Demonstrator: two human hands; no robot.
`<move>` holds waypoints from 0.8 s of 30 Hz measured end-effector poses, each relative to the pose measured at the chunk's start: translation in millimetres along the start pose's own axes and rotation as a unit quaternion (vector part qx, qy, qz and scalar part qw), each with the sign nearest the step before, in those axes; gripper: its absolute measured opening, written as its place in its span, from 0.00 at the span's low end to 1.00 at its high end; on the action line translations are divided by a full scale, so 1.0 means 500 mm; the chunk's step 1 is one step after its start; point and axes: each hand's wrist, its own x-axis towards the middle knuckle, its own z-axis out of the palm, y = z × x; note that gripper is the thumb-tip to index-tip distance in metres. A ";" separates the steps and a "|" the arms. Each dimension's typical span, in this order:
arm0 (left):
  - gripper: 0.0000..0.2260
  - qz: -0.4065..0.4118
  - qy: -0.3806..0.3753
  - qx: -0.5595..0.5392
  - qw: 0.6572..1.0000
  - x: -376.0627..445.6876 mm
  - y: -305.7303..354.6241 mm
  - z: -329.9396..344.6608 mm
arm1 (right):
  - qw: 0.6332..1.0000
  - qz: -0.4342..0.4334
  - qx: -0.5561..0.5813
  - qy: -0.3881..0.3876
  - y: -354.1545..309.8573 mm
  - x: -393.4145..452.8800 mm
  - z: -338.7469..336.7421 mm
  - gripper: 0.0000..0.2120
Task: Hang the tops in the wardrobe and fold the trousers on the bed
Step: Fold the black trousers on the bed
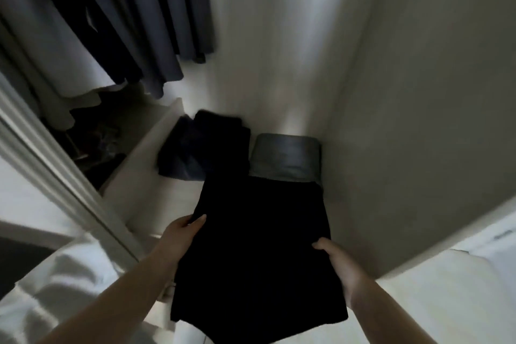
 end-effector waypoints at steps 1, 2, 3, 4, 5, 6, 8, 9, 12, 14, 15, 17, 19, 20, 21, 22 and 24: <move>0.10 0.003 -0.004 0.000 1.000 0.022 0.013 0.007 | 1.000 -0.004 0.008 0.002 -0.010 0.023 -0.001 0.07; 0.10 0.006 -0.008 0.001 1.000 0.041 0.024 0.014 | 1.000 -0.007 0.017 0.006 -0.019 0.043 -0.001 0.08; 0.10 0.010 -0.010 0.005 1.000 0.061 0.035 0.021 | 1.000 -0.010 0.026 0.011 -0.029 0.065 -0.002 0.10; 0.10 0.013 -0.010 0.010 1.000 0.083 0.046 0.026 | 0.999 -0.014 0.041 0.004 -0.043 0.089 0.000 0.12; 0.11 0.013 -0.012 0.008 1.000 0.095 0.055 0.030 | 0.998 -0.016 0.058 -0.007 -0.052 0.103 0.000 0.14; 0.11 0.011 -0.019 0.002 1.000 0.113 0.070 0.032 | 0.996 -0.012 0.086 -0.020 -0.064 0.123 0.005 0.15; 0.09 0.004 -0.031 -0.014 0.999 0.136 0.090 0.039 | 0.995 -0.003 0.096 -0.007 -0.083 0.151 0.008 0.18; 0.08 0.003 -0.030 -0.020 0.999 0.148 0.100 0.044 | 0.997 -0.010 0.074 0.019 -0.095 0.165 0.009 0.18; 0.07 -0.012 -0.026 -0.024 0.999 0.201 0.132 0.062 | 0.994 -0.047 0.000 0.095 -0.141 0.206 0.034 0.14; 0.08 -0.024 -0.046 -0.024 0.998 0.245 0.155 0.071 | 0.990 -0.060 -0.014 0.126 -0.169 0.234 0.042 0.12; 0.08 -0.030 -0.060 -0.025 0.997 0.267 0.162 0.075 | 0.987 -0.068 -0.026 0.142 -0.184 0.241 0.043 0.12; 0.09 -0.041 -0.084 -0.030 0.995 0.311 0.177 0.084 | 0.981 -0.082 -0.051 0.169 -0.221 0.256 0.042 0.11; 0.10 -0.049 -0.110 -0.030 0.992 0.369 0.193 0.094 | 0.970 -0.103 -0.072 0.206 -0.262 0.282 0.042 0.06; 0.11 -0.059 -0.127 -0.035 0.989 0.398 0.201 0.103 | 0.962 -0.118 -0.084 0.229 -0.284 0.298 0.039 0.03; 0.11 -0.069 -0.142 -0.043 0.987 0.419 0.211 0.112 | 0.954 -0.128 -0.099 0.251 -0.305 0.310 0.037 0.03; 0.12 -0.073 -0.154 -0.049 0.984 0.444 0.220 0.124 | 0.948 -0.133 -0.113 0.267 -0.328 0.324 0.035 0.03; 0.12 -0.071 -0.167 -0.046 0.982 0.487 0.237 0.151 | 0.938 -0.139 -0.132 0.288 -0.379 0.356 0.028 0.06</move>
